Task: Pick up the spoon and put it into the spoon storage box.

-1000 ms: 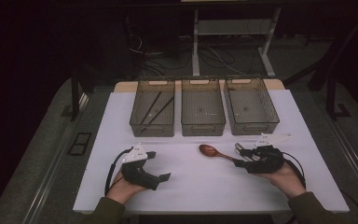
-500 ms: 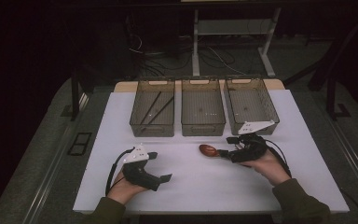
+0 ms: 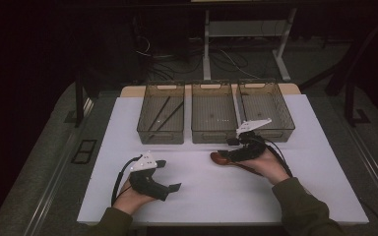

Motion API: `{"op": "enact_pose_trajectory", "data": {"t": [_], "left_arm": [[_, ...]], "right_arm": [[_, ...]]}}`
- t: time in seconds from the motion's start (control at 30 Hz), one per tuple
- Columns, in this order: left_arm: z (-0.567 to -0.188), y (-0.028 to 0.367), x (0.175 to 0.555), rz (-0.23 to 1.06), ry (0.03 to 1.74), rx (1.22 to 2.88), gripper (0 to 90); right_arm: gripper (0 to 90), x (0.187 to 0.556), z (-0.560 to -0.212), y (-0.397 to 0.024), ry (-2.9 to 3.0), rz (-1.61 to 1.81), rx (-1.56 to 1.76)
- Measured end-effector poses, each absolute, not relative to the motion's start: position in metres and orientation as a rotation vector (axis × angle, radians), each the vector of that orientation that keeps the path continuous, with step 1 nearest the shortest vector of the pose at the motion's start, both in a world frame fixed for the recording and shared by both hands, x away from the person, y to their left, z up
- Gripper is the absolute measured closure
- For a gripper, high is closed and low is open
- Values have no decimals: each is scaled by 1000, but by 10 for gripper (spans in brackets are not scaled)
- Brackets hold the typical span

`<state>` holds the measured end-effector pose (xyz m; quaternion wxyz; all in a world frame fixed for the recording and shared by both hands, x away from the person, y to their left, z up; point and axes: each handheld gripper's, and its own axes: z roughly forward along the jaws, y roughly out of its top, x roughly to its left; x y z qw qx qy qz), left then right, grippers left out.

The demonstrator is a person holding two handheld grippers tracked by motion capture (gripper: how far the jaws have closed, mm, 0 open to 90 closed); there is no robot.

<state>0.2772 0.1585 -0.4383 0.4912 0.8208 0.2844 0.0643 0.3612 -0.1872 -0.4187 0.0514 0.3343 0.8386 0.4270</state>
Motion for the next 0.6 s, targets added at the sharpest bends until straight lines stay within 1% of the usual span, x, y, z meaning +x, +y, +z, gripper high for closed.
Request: {"op": "enact_pose_trajectory", "data": {"t": [0.17, 0.3, 0.6], "left_arm": [[-438, 159, 277, 160, 689, 1996, 0], [-438, 158, 277, 162, 685, 2003, 0], [-439, 158, 277, 165, 680, 2010, 0]], "right_arm": [[389, 363, -428, -186, 2591, 1254, 1048], [439, 364, -434, -184, 2607, 1231, 1061], [518, 363, -443, -179, 2658, 1188, 1053]]}}
